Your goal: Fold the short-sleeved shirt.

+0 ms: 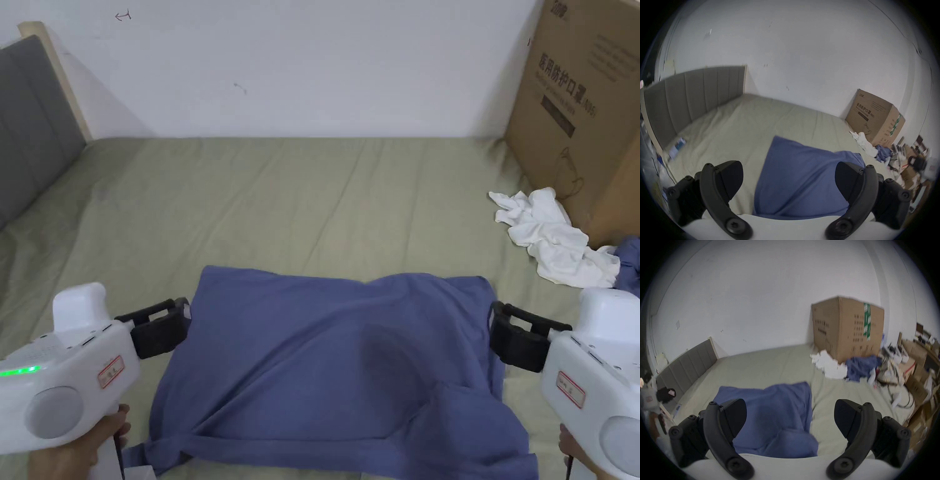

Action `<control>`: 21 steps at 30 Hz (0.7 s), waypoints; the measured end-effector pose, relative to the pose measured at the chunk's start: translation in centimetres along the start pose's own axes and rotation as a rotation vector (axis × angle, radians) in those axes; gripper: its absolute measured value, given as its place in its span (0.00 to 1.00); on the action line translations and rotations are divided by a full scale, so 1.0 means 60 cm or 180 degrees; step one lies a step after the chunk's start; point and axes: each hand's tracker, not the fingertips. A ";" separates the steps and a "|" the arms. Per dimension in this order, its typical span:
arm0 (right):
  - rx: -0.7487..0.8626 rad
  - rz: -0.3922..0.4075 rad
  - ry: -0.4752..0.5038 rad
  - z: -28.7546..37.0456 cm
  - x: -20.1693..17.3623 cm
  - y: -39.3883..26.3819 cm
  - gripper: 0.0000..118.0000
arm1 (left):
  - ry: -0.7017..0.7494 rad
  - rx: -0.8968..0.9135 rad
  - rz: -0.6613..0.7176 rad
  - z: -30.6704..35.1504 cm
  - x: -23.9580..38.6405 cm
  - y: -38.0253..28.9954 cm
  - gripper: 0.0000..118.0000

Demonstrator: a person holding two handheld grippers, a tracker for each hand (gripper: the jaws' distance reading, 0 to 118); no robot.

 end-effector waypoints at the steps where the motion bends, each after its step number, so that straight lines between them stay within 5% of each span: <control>1: 0.0065 0.0054 -0.0034 0.003 -0.007 0.004 0.93 | 0.0025 0.0066 -0.0081 0.003 0.007 0.004 1.00; 3: 0.0241 0.0144 -0.0092 0.009 -0.020 0.009 0.80 | 0.0072 0.0304 -0.0200 0.003 0.014 0.005 0.97; 5: 0.0364 0.0193 -0.0157 0.016 -0.032 0.010 0.55 | -0.0013 0.0451 -0.0227 0.013 0.023 0.007 0.76; 7: 0.0398 0.0191 -0.0136 0.019 -0.038 0.010 0.32 | -0.0057 0.0488 -0.0227 0.016 0.027 0.006 0.43; 9: 0.0491 0.0126 -0.0118 0.025 -0.043 0.008 0.28 | -0.0132 0.0471 -0.0204 0.018 0.031 0.005 0.37; 10: 0.0529 0.0124 -0.0140 0.027 -0.046 0.006 0.13 | -0.0136 0.0475 -0.0210 0.017 0.034 0.004 0.19; 11: 0.0561 0.0149 -0.0158 0.028 -0.045 0.005 0.07 | -0.0108 0.0513 -0.0218 0.020 0.037 -0.001 0.11; 13: 0.0556 0.0165 -0.0107 0.031 -0.045 0.004 0.02 | -0.0145 0.0567 -0.0238 0.029 0.037 -0.007 0.04; 21: 0.0493 0.0137 -0.0110 0.035 -0.039 -0.011 0.02 | -0.0177 0.0113 -0.0155 0.013 0.005 -0.031 0.03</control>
